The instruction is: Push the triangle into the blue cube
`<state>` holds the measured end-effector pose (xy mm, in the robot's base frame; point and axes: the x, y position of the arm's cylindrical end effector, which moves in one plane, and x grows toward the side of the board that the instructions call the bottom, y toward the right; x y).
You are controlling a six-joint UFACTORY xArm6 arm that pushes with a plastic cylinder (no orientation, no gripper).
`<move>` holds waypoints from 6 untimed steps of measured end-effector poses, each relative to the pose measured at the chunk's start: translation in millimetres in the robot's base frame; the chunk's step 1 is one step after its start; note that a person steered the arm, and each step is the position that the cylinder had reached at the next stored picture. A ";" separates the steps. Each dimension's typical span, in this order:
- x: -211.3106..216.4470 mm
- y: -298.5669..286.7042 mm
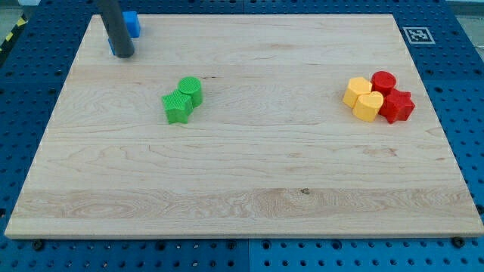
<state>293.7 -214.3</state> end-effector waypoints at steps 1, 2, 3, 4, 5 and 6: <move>8.1 0.0; 56.4 -1.4; 44.2 -33.3; 9.9 -36.2; 2.4 -34.4; -4.2 -20.9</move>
